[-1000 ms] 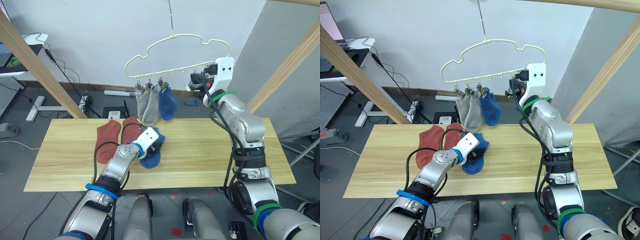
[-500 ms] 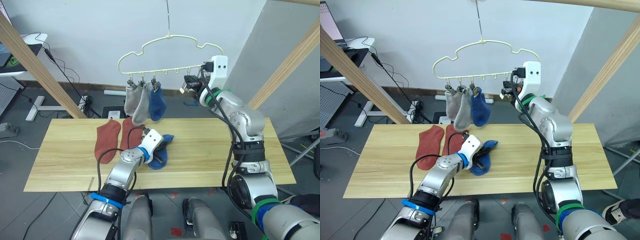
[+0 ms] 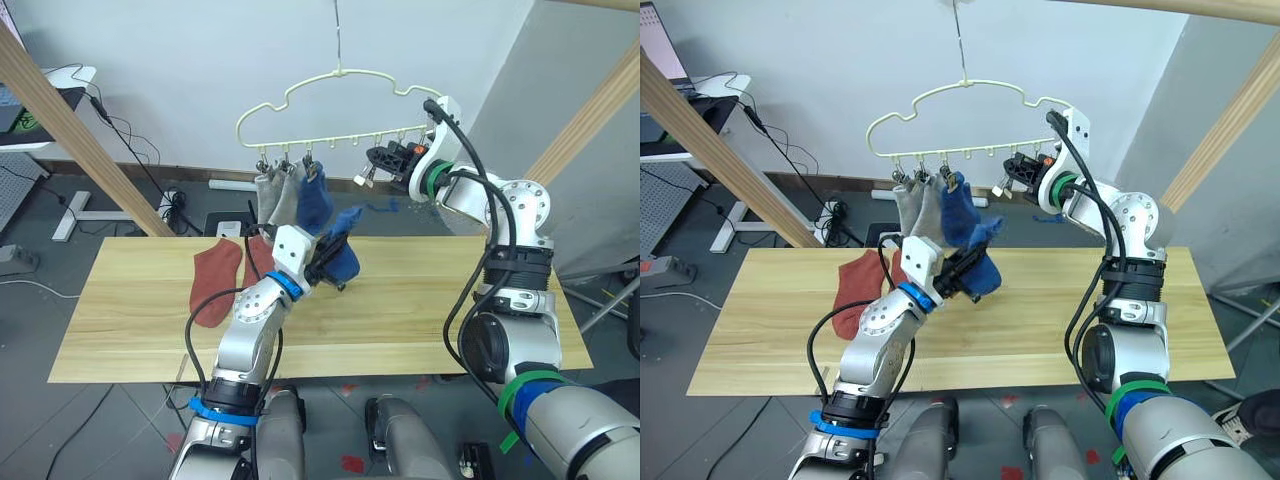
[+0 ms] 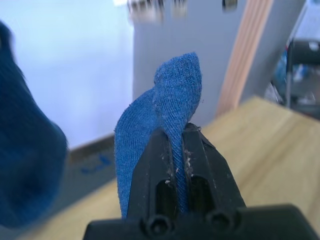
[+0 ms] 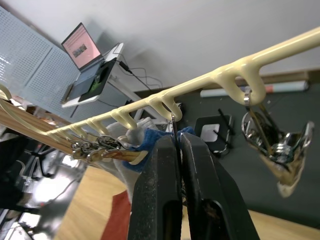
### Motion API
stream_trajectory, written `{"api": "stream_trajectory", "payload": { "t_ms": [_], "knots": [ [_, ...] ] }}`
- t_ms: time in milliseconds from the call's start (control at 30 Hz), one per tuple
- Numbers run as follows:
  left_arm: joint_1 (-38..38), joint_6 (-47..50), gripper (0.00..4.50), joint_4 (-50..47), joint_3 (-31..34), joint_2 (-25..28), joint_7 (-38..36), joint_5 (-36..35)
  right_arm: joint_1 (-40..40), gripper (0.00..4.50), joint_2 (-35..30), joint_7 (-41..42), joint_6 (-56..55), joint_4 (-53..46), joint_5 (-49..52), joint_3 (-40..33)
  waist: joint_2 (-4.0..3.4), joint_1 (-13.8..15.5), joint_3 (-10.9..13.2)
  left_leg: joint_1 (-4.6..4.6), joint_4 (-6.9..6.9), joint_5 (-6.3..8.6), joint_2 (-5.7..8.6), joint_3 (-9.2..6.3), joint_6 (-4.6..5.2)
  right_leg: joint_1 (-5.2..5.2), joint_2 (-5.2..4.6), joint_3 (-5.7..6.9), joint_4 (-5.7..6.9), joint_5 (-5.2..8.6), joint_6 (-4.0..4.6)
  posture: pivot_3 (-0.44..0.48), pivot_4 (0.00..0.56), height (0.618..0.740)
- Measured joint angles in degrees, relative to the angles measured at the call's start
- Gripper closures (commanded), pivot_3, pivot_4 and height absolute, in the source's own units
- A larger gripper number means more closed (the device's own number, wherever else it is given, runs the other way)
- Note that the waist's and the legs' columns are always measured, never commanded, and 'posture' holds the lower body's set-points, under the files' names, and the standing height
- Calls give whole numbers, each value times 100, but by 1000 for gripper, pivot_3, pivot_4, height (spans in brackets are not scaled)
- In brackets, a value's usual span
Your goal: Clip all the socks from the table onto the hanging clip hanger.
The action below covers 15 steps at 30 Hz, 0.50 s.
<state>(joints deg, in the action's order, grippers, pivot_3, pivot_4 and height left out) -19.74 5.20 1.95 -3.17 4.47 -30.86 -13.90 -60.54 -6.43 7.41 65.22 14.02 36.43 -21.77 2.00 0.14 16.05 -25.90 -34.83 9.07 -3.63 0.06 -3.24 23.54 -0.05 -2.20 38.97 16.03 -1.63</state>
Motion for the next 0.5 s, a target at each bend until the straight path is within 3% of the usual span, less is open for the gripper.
{"api": "stream_trajectory", "payload": {
  "t_ms": [500],
  "knots": [
    [-38, -450, 4494, 27, -98, -118, 51, 2, -204, 4500, 186, -642, 625, 230, 603, -738, 0, -1, 0, -1, 0, 2, 1, -1, 3, 0, 1, 0, -2, 11, -19, 30, 281, 740]
  ]
}}
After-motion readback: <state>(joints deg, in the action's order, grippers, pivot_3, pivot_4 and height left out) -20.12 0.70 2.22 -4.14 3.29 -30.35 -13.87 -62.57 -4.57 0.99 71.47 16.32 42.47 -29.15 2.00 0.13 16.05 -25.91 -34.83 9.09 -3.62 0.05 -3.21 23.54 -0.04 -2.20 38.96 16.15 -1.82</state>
